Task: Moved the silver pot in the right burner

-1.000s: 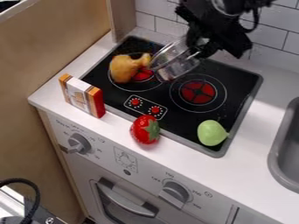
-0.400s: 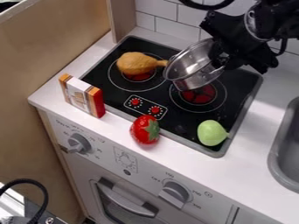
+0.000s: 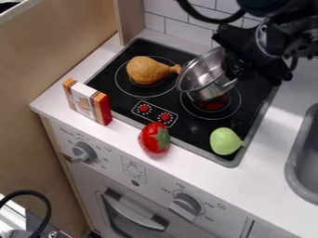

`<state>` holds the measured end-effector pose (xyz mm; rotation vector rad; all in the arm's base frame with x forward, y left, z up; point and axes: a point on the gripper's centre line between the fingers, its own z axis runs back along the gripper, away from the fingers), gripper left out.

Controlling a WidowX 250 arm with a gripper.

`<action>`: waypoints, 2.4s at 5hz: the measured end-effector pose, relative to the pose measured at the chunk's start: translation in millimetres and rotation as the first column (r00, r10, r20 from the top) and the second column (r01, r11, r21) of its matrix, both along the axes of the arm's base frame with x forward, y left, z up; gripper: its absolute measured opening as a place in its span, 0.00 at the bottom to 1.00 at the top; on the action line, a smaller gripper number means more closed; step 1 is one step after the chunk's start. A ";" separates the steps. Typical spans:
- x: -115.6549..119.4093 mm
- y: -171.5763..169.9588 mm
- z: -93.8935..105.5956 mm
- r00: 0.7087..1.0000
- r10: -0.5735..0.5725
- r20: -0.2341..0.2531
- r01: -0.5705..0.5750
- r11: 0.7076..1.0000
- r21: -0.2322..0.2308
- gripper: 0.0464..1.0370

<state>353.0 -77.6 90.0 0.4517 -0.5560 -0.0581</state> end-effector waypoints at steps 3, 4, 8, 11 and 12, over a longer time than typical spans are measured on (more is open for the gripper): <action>-2.6 0.0 -14.8 0.999 -0.027 0.045 0.026 0.999 0.030 0.26; -6.5 -3.0 -21.6 0.999 -0.014 0.033 0.012 0.999 0.035 0.54; -10.1 -9.5 -14.3 0.996 0.048 -0.079 -0.049 0.999 -0.011 0.96; -15.1 30.2 3.2 0.951 0.075 -0.299 -0.125 0.981 -0.152 0.96; -17.9 46.4 13.2 0.942 0.057 -0.330 -0.127 0.973 -0.195 0.96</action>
